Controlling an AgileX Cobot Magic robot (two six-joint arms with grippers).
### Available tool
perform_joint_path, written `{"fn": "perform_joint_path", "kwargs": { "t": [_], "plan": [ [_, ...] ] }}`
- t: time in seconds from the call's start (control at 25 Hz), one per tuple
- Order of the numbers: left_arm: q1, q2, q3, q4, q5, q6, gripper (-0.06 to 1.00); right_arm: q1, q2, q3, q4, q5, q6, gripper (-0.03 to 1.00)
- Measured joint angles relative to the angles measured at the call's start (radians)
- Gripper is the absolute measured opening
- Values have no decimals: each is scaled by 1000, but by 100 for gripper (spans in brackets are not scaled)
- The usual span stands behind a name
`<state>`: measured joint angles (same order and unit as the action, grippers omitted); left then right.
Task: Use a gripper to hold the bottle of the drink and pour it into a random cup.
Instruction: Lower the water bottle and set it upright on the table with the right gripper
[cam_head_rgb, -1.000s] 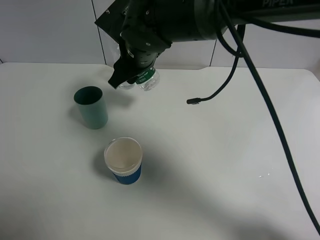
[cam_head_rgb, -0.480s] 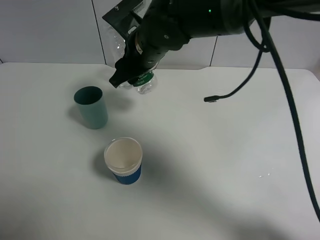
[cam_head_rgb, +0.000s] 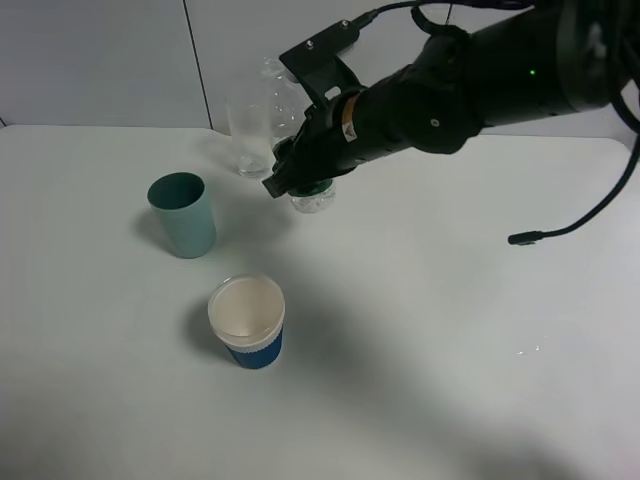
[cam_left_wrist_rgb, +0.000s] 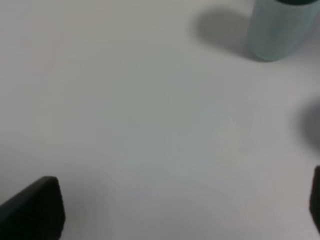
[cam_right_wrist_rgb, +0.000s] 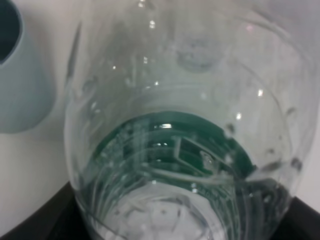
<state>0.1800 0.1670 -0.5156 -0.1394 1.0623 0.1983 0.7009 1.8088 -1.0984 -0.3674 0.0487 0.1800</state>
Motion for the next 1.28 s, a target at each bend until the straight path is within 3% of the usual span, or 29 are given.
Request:
{"fn": "perform_joint_path", "kwargs": {
  "t": [0.16,0.4,0.92,1.28],
  "plan": [
    [0,0,0,0,0,0,99,-34,-26,125,71,-163,-111,57],
    [0,0,0,0,0,0,99,-70,-27,228,163,-313,-180,57],
    [0,0,0,0,0,0,99,-100,-18,238,354,-519,-383,57],
    [0,0,0,0,0,0,99,-100,61,241,410,-596,-405,57]
  ]
}}
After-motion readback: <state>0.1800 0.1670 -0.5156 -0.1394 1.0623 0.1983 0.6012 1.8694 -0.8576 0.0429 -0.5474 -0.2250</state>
